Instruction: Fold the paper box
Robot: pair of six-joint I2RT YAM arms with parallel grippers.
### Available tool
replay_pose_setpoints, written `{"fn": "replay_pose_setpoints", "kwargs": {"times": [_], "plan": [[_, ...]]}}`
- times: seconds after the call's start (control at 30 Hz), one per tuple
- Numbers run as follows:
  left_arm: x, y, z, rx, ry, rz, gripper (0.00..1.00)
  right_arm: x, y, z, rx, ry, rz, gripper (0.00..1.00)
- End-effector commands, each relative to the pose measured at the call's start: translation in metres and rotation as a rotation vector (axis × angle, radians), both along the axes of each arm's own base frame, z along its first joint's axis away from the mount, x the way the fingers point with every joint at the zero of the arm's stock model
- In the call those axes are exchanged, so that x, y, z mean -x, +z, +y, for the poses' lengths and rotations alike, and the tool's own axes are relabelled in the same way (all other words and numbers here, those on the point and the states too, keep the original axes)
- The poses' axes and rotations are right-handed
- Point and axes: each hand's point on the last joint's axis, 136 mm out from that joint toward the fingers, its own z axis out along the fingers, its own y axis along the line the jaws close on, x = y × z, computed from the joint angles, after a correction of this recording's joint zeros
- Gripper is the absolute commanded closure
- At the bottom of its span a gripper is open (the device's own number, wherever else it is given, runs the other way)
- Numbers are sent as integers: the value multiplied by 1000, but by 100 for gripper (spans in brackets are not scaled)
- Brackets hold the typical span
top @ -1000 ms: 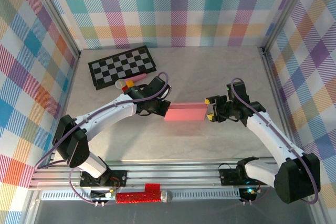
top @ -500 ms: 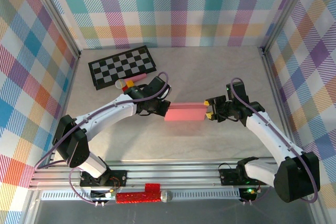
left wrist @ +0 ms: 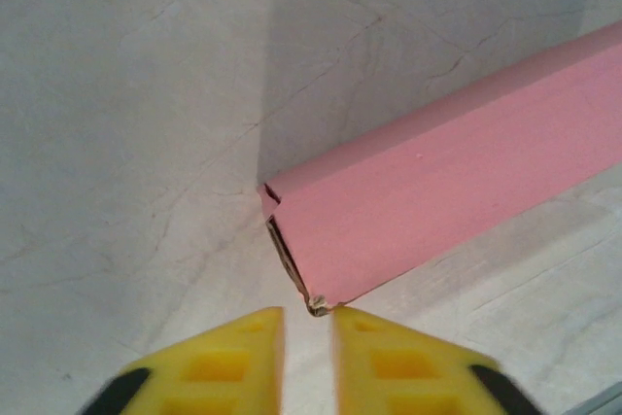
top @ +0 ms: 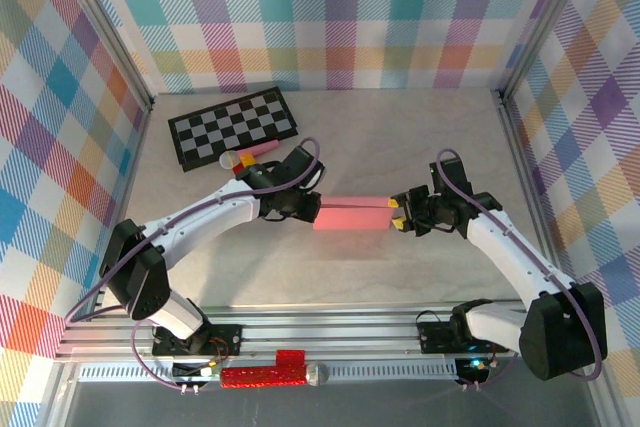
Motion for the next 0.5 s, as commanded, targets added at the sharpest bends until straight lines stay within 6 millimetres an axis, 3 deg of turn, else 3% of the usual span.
{"fn": "replay_pose_setpoints", "kwargs": {"times": [0.0, 0.07, 0.13, 0.27, 0.47], "plan": [[9, 39, -1, 90, 40, -27, 69, 28, -33, -16, 98, -3, 162, 63], [8, 53, 2, 143, 96, -25, 59, 26, -31, -15, 99, 2, 159, 63], [4, 60, 8, 209, 182, 13, 58, 25, -30, -15, 99, 8, 154, 63], [-8, 50, 15, 342, 347, 156, 58, 22, -29, -13, 98, 13, 148, 63], [-15, 31, 2, 363, 357, 248, 62, 18, -27, -12, 100, 25, 144, 63]]}}
